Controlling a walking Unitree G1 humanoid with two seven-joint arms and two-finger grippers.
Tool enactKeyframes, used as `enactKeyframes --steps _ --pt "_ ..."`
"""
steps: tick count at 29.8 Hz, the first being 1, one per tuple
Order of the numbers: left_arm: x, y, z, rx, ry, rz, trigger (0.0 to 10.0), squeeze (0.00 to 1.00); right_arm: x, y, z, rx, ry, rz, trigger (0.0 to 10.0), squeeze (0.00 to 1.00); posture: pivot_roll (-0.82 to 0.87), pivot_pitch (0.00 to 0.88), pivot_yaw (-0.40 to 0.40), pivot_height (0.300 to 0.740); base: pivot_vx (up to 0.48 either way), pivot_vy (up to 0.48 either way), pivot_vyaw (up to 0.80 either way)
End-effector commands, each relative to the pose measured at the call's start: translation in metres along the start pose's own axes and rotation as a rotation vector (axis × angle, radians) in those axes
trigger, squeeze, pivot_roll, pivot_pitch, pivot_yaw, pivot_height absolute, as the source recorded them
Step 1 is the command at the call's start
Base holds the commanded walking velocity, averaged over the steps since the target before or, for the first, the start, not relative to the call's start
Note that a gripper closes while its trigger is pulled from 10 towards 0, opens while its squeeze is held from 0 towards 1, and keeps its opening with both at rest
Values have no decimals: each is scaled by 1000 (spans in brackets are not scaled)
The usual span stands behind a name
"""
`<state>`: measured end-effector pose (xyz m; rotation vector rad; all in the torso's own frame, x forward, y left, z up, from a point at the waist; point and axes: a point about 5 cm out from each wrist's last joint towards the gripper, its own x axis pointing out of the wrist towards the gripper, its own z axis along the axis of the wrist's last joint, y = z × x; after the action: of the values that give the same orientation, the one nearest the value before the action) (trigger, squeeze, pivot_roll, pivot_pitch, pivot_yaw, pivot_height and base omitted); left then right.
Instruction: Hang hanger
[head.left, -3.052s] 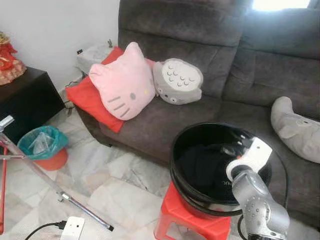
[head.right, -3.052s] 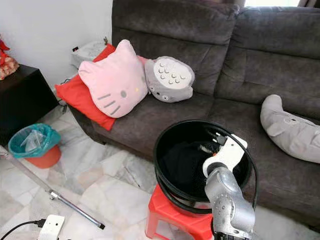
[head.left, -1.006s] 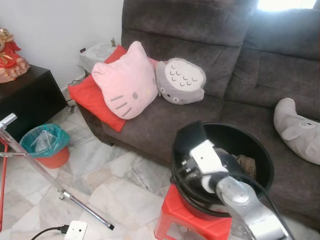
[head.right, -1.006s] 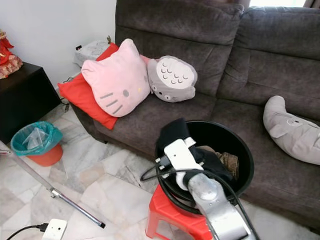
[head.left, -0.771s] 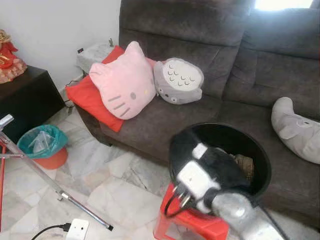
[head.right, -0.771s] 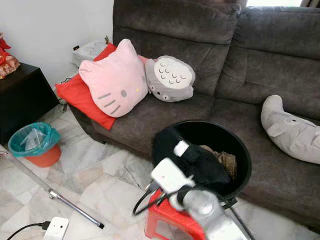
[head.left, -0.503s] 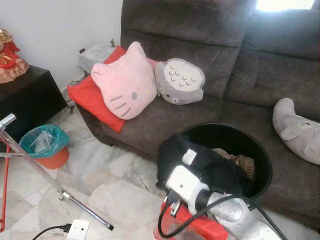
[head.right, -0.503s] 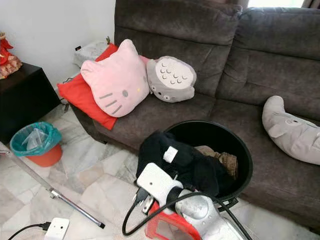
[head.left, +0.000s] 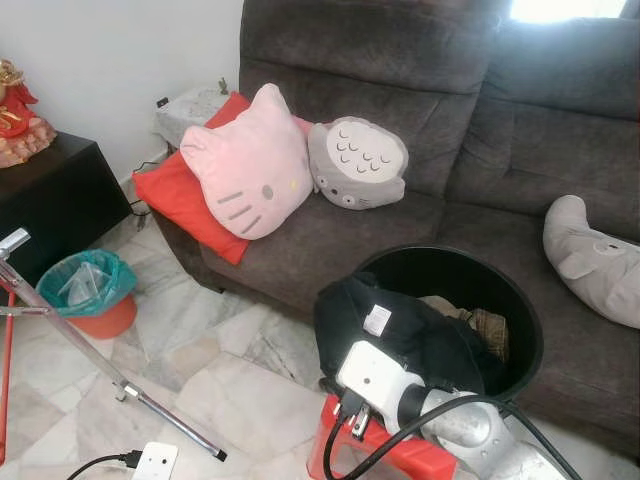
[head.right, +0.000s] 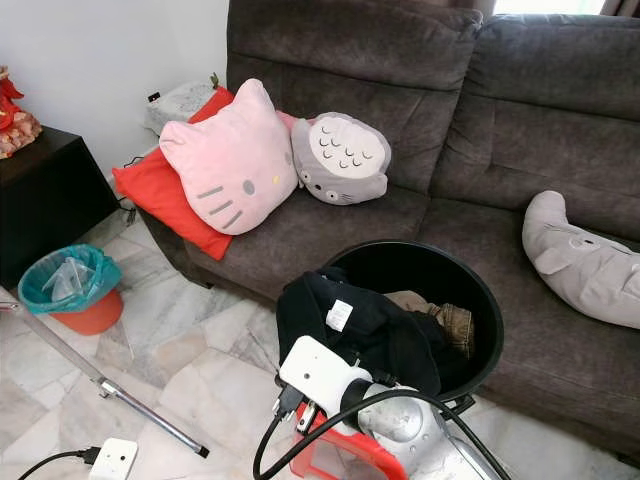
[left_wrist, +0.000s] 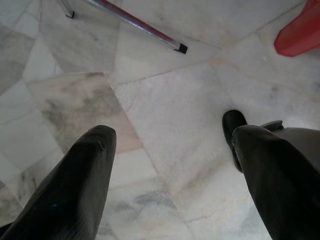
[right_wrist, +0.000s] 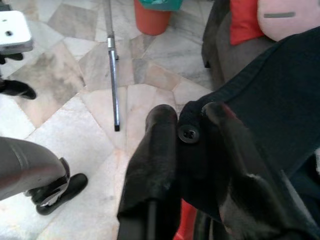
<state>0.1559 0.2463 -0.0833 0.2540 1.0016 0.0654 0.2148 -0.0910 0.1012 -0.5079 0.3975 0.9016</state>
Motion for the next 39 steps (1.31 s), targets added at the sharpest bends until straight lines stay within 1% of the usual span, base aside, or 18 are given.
enactKeyframes --steps 1,9,14,15,16,17,18,19,20,22,23,24,28,30,31,32,37,39 --pt "-2 4 -9 14 32 8 10000 0 0 -2 6 0 -21 -4 10000 1000 -110 0 58 740 0 0 0" --pt "-2 3 -8 18 32 9 10000 0 -10 9 32 -19 -204 96 10000 1000 -118 0 61 740 0 0 0" --pt "-1 3 -6 19 28 9 10000 0 -13 9 41 -2 -274 109 10000 1000 -119 0 60 740 0 0 0" --pt "-1 3 -4 18 25 9 10000 0 -16 1 45 18 -307 44 10000 1000 -118 0 60 740 0 0 0" --pt "0 3 -3 17 24 9 10000 0 -19 -9 47 38 -331 -40 10000 761 -118 0 60 740 0 0 0" --pt "0 3 -3 17 23 9 10000 0 -20 -16 47 52 -345 -98 10000 761 -118 0 60 740 0 0 0" --pt "0 3 -2 17 23 9 10000 0 -27 -43 44 121 -342 -318 10000 0 -130 0 63 740 0 0 0" --pt "0 3 -2 17 23 9 10000 0 -27 -43 44 121 -342 -318 10000 0 -130 0 63 740 0 0 0" --pt "0 3 -2 19 23 7 10000 0 -36 -68 29 258 -283 -524 10000 0 -130 0 63 740 0 0 0" --pt "0 3 -2 21 23 6 10000 0 -46 -80 15 334 -231 -639 10000 0 -136 0 64 740 0 0 0" --pt "0 3 -1 22 23 4 10000 0 -58 -87 -1 402 -187 -711 10000 0 -136 0 64 740 0 0 0" --pt "0 2 -1 23 23 3 10000 0 -66 -86 -14 452 -155 -715 10000 0 -136 0 64 740 0 0 0" --pt "0 1 0 27 22 -3 10000 0 -78 -85 -29 414 -71 -691 10000 0 -148 0 69 740 0 0 0" --pt "1 1 0 26 22 -6 10000 0 -87 -83 -35 372 -52 -612 10000 0 -153 0 71 740 0 0 0" --pt "1 0 0 27 23 -8 10000 0 -90 -83 -36 356 -45 -585 10000 365 -153 0 71 740 0 0 0" --pt "1 0 0 28 23 -10 10000 0 -96 -83 -39 337 -33 -557 10000 1000 -153 0 71 740 0 0 0" --pt "1 -2 1 25 22 -14 10000 0 -110 -86 -49 322 -11 -489 10000 1000 -155 0 71 740 0 0 0" --pt "1 -2 1 25 22 -16 10000 0 -115 -80 -55 281 4 -397 10000 1000 -157 0 70 740 0 0 0"
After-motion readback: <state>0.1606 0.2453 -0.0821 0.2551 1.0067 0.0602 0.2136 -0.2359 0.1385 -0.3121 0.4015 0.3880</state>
